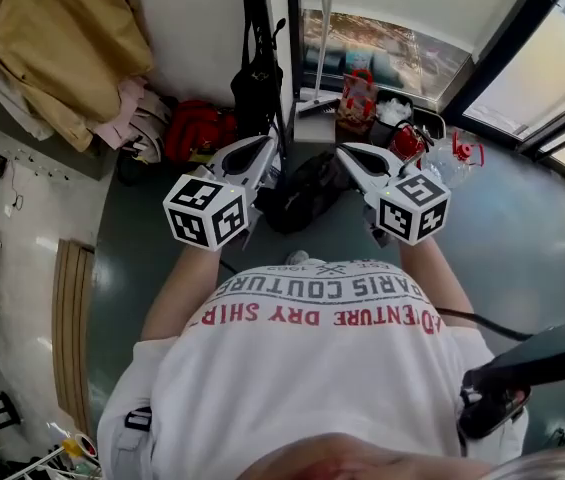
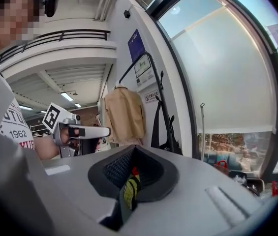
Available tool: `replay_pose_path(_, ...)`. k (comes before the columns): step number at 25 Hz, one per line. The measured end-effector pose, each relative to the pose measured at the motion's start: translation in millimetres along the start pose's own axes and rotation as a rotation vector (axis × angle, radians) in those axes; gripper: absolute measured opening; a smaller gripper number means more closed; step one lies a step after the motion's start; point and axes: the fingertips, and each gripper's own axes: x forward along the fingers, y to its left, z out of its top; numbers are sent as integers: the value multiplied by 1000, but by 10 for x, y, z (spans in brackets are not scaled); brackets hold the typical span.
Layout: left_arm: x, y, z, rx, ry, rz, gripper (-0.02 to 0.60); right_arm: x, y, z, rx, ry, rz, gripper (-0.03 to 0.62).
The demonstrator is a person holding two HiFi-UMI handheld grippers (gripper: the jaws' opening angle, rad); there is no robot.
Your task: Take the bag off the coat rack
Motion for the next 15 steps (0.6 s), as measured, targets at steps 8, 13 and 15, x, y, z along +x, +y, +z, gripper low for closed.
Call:
replay_pose_path(8,522,904,313,94,66,9,3,871,-449,488,-33,-9,-10,2)
replay_pose_path(13,745,1114,429,55,43,37,2,1016,-694,522,4,-15,-4,2)
replay_pose_path(15,802,1177,515,28,14,48,2,1046,-778,571,-1,-16,2,2)
